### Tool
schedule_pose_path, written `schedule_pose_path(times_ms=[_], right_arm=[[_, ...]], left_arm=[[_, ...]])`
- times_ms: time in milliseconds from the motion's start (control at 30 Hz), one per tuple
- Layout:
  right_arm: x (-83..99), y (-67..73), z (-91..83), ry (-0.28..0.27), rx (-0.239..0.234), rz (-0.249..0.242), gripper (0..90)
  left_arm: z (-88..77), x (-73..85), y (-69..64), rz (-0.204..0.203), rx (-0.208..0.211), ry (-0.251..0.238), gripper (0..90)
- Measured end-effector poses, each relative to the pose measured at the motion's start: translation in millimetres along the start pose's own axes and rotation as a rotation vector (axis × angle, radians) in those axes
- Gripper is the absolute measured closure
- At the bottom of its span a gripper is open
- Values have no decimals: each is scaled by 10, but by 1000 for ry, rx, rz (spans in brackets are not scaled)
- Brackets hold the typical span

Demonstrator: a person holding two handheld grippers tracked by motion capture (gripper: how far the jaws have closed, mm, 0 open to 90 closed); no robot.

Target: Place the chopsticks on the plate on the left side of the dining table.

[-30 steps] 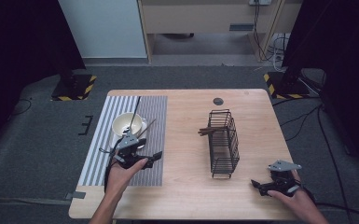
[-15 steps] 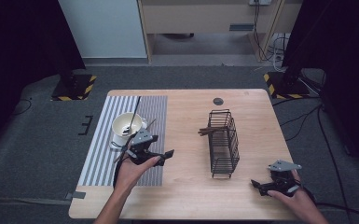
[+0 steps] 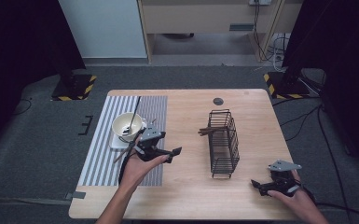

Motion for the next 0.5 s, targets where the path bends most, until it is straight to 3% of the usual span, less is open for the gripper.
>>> schedule_pose_path(times_ms=[233,500], right_arm=[[1,1,0,1,0,1,2],[1,1,-1,1,0,2,2]], left_arm=[[31,-81,-45,-2,16,1,98],[64,-206,-116,32,22,-5,128]])
Point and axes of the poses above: each handheld gripper's, and its own axes: z roughly forward along the jaws, x roughly out of its underside, y roughly to its left, the point moved 8 cm from there along z, roughly forward along the jaws, and after that the axes turned 10 degrees about x, right-handed, at the moved point
